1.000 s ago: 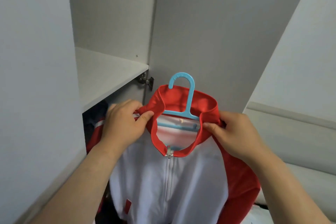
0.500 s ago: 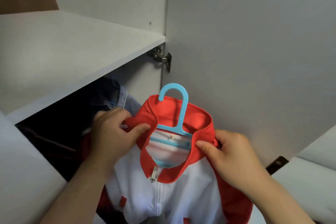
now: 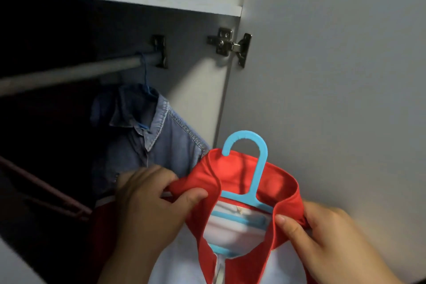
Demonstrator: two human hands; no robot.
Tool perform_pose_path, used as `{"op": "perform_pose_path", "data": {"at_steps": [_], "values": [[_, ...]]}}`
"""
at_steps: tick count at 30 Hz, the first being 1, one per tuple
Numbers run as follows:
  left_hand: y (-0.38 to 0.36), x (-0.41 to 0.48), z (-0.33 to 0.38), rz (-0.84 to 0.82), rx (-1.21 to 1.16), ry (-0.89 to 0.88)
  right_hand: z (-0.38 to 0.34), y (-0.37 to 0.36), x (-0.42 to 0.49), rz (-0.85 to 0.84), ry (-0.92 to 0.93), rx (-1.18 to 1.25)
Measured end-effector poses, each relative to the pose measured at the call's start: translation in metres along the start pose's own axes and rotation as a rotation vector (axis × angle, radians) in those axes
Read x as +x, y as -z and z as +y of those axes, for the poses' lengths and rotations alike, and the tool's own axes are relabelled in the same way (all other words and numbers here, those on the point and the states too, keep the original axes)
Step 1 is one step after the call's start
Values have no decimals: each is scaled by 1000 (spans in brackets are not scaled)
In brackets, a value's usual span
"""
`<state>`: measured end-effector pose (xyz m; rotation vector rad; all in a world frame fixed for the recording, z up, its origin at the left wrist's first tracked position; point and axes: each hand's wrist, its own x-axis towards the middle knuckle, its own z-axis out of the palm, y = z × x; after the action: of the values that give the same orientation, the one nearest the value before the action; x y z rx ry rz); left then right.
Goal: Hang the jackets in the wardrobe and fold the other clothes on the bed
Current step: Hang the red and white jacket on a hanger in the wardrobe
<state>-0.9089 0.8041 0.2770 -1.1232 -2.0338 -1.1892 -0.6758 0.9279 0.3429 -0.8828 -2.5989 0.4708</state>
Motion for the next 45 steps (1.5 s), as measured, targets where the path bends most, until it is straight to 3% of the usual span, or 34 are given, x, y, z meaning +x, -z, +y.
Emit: {"op": "perform_pose_path", "data": {"at_steps": [9, 13, 16, 18, 24, 31, 41, 45], "values": [[-47, -45, -25, 180, -12, -33, 32, -62, -5, 151, 77, -192], [-48, -71, -23, 123, 35, 1, 49, -82, -9, 229, 234, -145], [-40, -89, -13, 48, -110, 38, 58, -93, -15, 273, 295, -84], [-33, -98, -6, 44, -151, 66, 63, -100, -18, 283, 335, -32], [-6, -109, 10, 105, 62, 55, 68, -102, -31, 274, 369, 134], [5, -116, 12, 128, 105, 83, 81, -105, -65, 168, 529, -29], [16, -107, 21, 40, -27, 133, 81, -96, -69, 365, 323, 84], [25, -91, 29, 115, 51, 113, 73, -87, -56, 433, 288, 108]]}}
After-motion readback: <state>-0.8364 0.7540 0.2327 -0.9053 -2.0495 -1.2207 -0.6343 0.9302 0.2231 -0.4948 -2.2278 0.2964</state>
